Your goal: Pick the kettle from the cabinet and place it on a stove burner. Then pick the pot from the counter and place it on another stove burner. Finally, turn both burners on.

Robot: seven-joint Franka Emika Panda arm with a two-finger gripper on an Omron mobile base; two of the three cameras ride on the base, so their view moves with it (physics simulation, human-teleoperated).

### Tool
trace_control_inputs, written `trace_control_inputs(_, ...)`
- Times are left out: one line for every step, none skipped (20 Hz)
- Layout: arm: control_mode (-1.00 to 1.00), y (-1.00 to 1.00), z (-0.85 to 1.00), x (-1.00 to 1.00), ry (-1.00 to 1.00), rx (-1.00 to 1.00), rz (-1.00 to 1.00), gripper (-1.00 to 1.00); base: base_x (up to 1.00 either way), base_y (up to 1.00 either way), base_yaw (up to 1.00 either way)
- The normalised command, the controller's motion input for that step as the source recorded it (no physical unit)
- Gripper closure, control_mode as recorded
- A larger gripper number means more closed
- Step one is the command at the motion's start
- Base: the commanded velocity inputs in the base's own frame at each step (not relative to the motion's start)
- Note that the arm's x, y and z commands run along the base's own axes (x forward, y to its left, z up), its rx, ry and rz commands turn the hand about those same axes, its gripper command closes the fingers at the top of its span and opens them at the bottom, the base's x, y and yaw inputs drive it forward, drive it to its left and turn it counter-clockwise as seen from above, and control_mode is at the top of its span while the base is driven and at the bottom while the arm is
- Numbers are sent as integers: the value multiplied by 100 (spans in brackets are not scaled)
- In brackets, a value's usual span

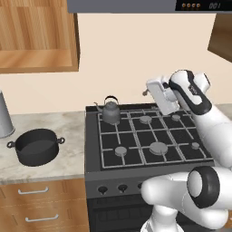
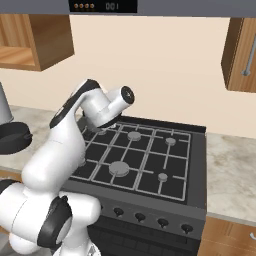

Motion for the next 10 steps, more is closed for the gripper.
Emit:
trace_control_inputs(-100,0,0,0,0,0,0,-100,0,0,0)
trace_control_inputs(100,0,0,0,0,0,0,-100,0,0,0)
trace_control_inputs(100,0,0,0,0,0,0,-100,-17,0,0)
trace_control_inputs(100,0,0,0,0,0,0,-100,-27,3,0)
trace_control_inputs(100,0,0,0,0,0,0,-100,-35,14,0)
trace_control_inputs(100,0,0,0,0,0,0,-100,-33,21,0)
trace_control_inputs(100,0,0,0,0,0,0,-100,-31,28,-2)
trace_control_inputs(100,0,0,0,0,0,0,-100,-29,35,-3)
trace_control_inputs(100,0,0,0,0,0,0,-100,-28,36,-4)
trace_control_inputs(100,0,0,0,0,0,0,-100,-32,35,-5)
